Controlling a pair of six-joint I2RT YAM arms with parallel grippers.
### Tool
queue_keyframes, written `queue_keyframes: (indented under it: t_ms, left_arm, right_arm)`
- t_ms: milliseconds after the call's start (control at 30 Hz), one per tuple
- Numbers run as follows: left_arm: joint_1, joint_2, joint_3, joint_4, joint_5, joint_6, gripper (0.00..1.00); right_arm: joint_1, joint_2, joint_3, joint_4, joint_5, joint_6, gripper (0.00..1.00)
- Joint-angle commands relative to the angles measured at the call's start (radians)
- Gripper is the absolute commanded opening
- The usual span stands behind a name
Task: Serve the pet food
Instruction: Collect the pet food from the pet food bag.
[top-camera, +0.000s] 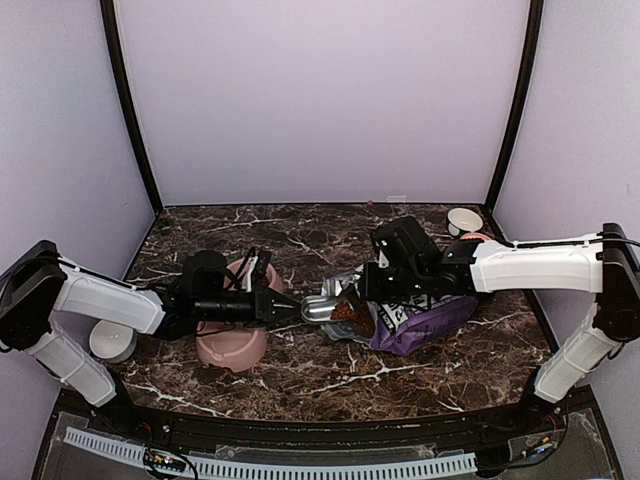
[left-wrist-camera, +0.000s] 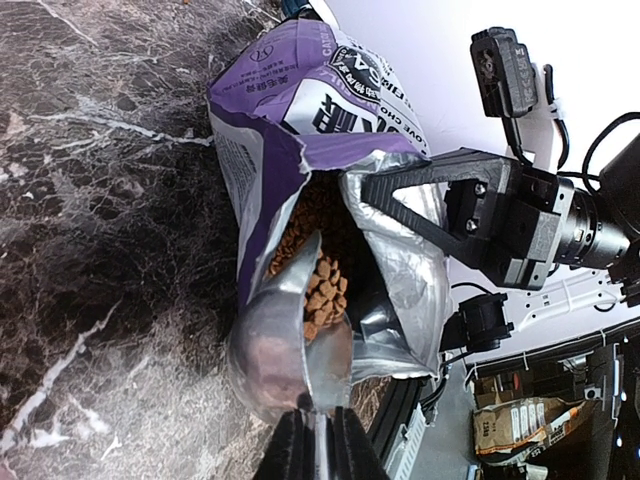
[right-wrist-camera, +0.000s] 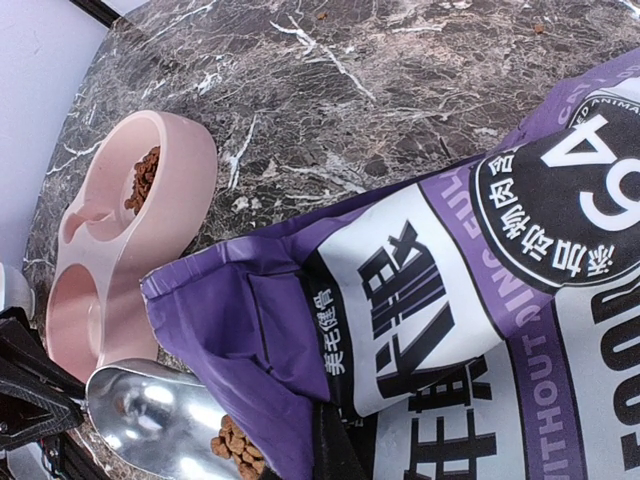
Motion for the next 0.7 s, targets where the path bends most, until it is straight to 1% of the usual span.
queue_keyframes:
  t_ms: [0, 300, 667]
  left_arm:
    - [0.01, -0.064, -0.039, 0.014, -0.014, -0.007, 0.0]
    - [0.016, -0.111, -0.073, 0.073, -0.007, -0.059, 0.0]
    - [0.025, -0.215, -0.072, 0.054, -0.011, -0.081, 0.0]
  right_arm:
    - [-0.003, -0.021, 0.023, -0.056, 0.056, -0.003, 0.0]
    - [-0.013, -0.021, 0.035, -0.074, 0.07, -0.012, 0.0]
    - [-0.02, -0.021, 0.025, -0.076, 0.073, -0.01, 0.0]
